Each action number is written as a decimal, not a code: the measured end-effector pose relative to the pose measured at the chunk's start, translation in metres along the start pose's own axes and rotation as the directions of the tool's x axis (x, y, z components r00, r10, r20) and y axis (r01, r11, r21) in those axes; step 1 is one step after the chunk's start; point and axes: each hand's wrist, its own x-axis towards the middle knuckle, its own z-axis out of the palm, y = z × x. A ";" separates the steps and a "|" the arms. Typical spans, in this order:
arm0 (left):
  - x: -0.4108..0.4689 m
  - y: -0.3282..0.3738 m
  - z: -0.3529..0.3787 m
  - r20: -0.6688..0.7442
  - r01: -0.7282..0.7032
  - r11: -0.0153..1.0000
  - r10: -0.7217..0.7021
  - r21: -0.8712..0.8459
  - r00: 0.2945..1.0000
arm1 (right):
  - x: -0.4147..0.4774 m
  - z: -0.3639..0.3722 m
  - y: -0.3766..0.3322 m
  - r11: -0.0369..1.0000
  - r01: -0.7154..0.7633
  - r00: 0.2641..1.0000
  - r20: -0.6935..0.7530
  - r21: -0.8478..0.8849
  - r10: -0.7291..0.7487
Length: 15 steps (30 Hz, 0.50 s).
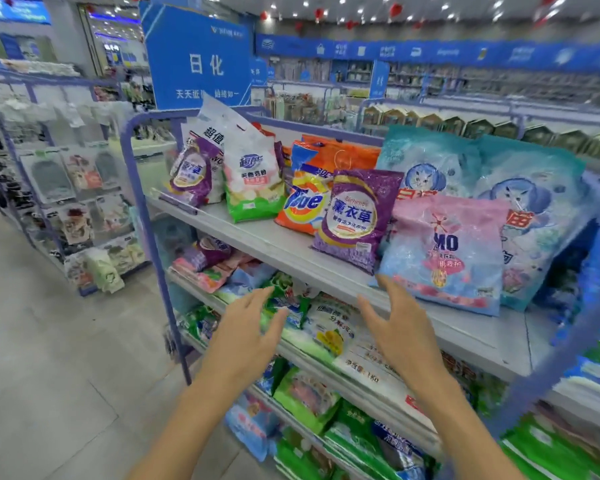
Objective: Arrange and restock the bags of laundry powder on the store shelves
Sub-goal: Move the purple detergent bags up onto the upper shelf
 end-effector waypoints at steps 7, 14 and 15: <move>0.117 0.001 0.017 0.049 -0.097 0.992 0.101 -0.082 0.994 | 0.097 0.021 0.000 0.995 -0.059 0.990 -0.125 0.084 0.069; 0.209 0.014 0.054 0.169 -0.191 0.972 0.213 -0.138 0.962 | 0.159 0.045 0.010 0.964 -0.169 0.969 -0.142 0.206 0.200; 0.221 0.016 0.061 0.202 -0.183 0.970 0.213 -0.158 0.956 | 0.166 0.046 0.010 0.959 -0.180 0.965 -0.150 0.217 0.215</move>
